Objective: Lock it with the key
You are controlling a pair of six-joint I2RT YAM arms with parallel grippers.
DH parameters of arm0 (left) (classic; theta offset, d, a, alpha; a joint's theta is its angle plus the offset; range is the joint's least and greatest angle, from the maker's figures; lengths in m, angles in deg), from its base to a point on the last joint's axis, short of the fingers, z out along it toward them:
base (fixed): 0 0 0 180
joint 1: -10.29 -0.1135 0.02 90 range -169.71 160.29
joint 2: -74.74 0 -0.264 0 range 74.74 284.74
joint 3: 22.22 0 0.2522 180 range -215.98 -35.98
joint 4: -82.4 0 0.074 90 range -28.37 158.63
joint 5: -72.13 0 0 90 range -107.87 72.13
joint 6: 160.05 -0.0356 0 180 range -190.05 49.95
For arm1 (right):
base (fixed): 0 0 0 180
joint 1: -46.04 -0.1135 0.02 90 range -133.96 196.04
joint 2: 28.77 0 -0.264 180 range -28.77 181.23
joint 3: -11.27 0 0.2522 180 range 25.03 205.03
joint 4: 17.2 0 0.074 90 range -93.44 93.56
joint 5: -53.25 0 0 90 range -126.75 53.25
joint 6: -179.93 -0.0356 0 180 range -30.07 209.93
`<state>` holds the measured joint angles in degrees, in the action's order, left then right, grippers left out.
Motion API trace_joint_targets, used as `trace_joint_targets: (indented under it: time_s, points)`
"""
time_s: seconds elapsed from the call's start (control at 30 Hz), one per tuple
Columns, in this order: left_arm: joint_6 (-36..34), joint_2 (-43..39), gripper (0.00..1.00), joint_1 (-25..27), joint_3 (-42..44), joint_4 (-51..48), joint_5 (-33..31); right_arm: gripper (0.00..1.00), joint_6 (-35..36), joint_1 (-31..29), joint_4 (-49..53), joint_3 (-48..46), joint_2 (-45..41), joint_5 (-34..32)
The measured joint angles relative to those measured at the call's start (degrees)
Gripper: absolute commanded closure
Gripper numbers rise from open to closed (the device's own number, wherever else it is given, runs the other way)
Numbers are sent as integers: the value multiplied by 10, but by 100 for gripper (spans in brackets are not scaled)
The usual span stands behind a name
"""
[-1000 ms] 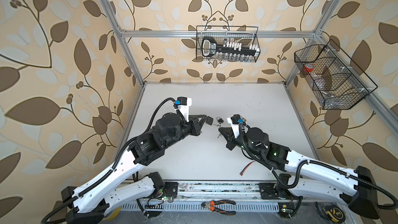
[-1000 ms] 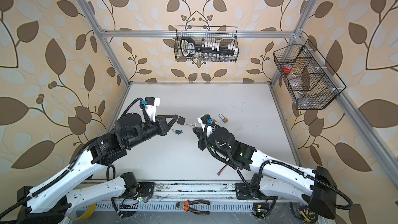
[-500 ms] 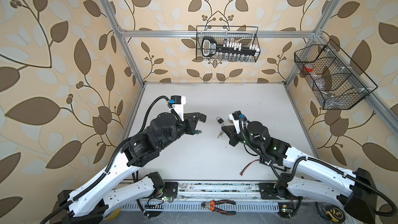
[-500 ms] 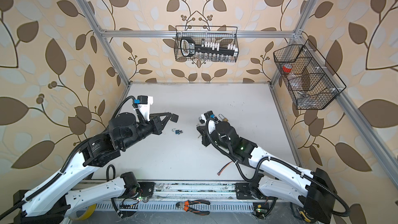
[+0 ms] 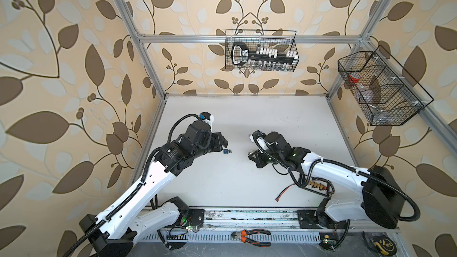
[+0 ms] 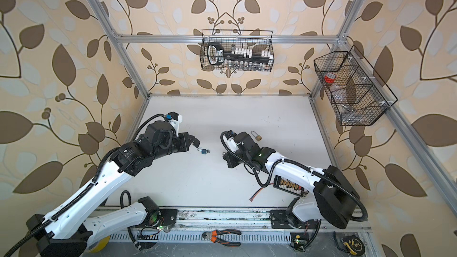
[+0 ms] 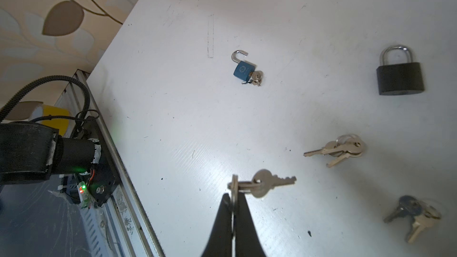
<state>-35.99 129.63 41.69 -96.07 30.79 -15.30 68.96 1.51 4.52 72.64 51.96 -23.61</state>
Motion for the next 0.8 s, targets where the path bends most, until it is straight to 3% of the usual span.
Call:
trace_joint_targets:
  time_s: [0.23,0.8]
  points:
    - [9,-26,100,-60,25,-5,30,100,-5,-33,0,27,56,5]
    - [13,-79,100,-71,41,-16,0,100,-7,-37,19,95,182,4]
